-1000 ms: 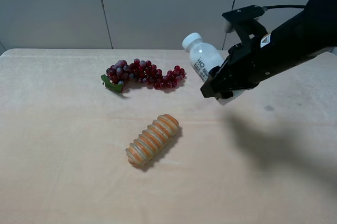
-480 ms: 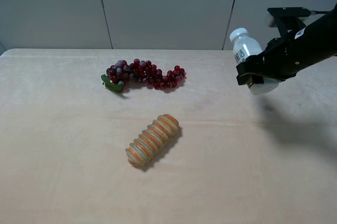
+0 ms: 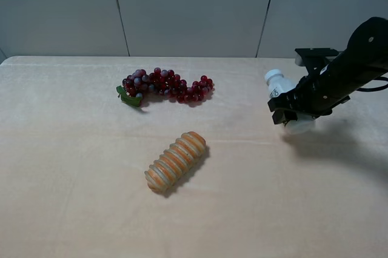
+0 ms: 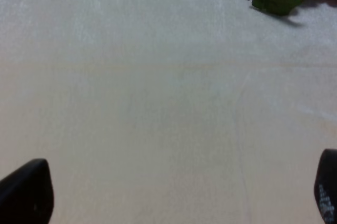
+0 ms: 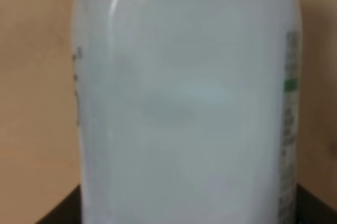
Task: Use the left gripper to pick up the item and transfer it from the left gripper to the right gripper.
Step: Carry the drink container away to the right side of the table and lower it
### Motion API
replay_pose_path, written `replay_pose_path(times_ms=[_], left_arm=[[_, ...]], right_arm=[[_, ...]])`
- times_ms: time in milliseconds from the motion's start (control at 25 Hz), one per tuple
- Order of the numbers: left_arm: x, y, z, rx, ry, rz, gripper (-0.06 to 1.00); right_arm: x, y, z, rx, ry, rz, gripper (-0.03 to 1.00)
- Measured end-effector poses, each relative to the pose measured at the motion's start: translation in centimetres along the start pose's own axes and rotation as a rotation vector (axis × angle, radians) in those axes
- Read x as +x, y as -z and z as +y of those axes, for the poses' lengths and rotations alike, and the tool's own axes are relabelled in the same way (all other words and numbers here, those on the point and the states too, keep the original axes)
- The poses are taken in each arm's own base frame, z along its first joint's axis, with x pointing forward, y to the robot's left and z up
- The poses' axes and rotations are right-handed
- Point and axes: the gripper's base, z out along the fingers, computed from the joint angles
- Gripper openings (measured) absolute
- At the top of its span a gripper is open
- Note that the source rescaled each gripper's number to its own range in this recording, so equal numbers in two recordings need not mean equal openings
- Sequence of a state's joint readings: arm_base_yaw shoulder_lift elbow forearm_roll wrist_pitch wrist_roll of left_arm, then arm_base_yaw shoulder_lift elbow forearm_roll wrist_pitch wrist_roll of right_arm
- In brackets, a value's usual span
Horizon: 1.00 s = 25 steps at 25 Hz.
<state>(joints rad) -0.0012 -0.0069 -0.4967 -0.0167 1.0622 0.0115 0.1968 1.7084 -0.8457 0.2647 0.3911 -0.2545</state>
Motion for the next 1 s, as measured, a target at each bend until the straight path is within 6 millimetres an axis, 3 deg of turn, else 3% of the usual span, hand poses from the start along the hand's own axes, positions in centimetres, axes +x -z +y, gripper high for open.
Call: replay_pose_path(times_ms=[320,800,840,920,960,1000], left_arm=[[0.0,0.0,0.0,0.0,0.0,0.0,0.99],[0.0,0.0,0.0,0.0,0.0,0.0,0.99],[0.0,0.0,0.0,0.0,0.0,0.0,0.99],[0.0,0.0,0.0,0.0,0.0,0.0,0.99],[0.0,0.0,0.0,0.0,0.0,0.0,0.99],[0.0,0.0,0.0,0.0,0.0,0.0,0.99]], right_arm=[[0.5,-2.2,-0.3,0.01,-0.005,0.039,0.09],[0.4,-2.5,-0.4,0.022,0.012,0.022,0.09],[0.3,-2.5,-0.5,0.023,0.012,0.02,0.12],[0.2,-2.5,-0.5,0.026,0.012,0.007,0.61],[0.1,-2.5,-0.5,0.028,0.01,-0.003,0.77],[0.1,-2.5,-0.5,0.028,0.009,-0.006,0.86]])
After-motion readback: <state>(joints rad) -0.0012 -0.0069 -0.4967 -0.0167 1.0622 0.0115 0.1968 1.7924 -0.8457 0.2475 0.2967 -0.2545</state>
